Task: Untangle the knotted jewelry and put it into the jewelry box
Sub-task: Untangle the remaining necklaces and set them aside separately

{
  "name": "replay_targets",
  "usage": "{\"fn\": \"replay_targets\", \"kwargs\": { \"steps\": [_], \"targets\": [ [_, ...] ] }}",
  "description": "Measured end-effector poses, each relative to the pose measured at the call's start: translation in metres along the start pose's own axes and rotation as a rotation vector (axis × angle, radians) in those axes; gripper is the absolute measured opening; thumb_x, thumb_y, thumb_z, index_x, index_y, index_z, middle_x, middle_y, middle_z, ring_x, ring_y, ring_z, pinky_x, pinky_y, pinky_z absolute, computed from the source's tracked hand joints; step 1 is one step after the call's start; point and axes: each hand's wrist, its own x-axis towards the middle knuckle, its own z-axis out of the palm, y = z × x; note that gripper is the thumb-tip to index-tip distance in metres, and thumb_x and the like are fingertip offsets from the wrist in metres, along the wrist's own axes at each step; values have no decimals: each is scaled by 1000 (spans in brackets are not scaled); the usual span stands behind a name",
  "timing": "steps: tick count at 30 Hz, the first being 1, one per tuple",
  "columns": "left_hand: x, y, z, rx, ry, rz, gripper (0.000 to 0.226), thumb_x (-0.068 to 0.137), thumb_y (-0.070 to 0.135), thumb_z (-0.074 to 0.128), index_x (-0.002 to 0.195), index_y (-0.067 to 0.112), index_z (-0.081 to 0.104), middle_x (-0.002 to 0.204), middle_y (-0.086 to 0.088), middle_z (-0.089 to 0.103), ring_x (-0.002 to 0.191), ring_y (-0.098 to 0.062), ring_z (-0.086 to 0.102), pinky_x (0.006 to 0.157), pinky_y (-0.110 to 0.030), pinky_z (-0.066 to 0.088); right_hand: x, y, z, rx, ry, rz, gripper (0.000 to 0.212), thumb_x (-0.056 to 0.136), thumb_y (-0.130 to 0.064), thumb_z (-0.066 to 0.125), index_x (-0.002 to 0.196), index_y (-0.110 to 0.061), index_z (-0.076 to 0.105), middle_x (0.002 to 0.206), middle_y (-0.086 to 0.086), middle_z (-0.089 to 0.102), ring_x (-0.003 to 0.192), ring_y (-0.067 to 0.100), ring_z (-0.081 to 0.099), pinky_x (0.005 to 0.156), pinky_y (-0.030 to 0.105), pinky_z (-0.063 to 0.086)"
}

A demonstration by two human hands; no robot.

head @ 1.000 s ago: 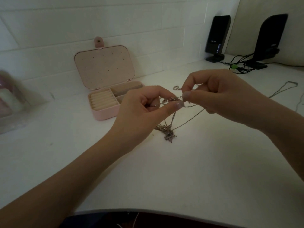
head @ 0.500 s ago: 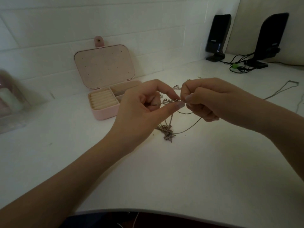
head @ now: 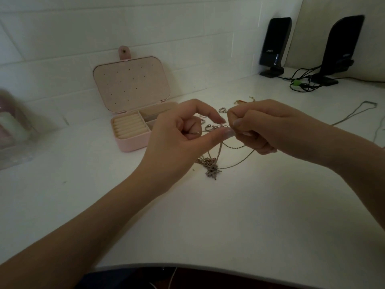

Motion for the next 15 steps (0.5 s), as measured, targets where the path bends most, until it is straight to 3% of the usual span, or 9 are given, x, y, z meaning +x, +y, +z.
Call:
{"fn": "replay_targets", "kwargs": {
  "steps": [5,9,12,14,15],
  "targets": [
    [0,2,1,13,31,25,16,72,24,81,67,26,65,54,-14,24,48,-23,21,45,-31,21,0,-1,-1,81,-21,-2,22,79,-22,39,58,-20,35,54,-3,26,47,12,19,43,24,19],
    [1,3,2,-9,28,29,11,72,32,76,65,31,68,56,-20,27,50,-29,23,46,-33,21,0,0,-1,89,-5,-12,20,79,-21,39,59,-18,35,53,-5,27,46,10,20,42,21,20],
    [1,4,2,-8,-15,19,11,81,28,73,70,24,72,54,-22,29,54,-38,24,50,-34,21,0,-1,-3,131,16,-17,25,79,-20,38,55,-22,34,49,-8,27,44,9,20,42,21,22],
    [0,6,2,-6,-45,19,14,88,23,66,76,20,73,53,-21,35,51,-36,29,50,-27,22,0,-1,-5,150,19,-17,27,80,-20,37,54,-24,33,49,-10,27,43,9,21,42,21,24],
    [-1,6,2,-22,-55,11,17,89,21,61,77,20,73,50,-12,41,46,-25,34,50,-17,24,0,0,-5,152,18,-15,27,80,-21,36,53,-24,33,49,-10,27,43,9,21,42,21,24]
  ]
}}
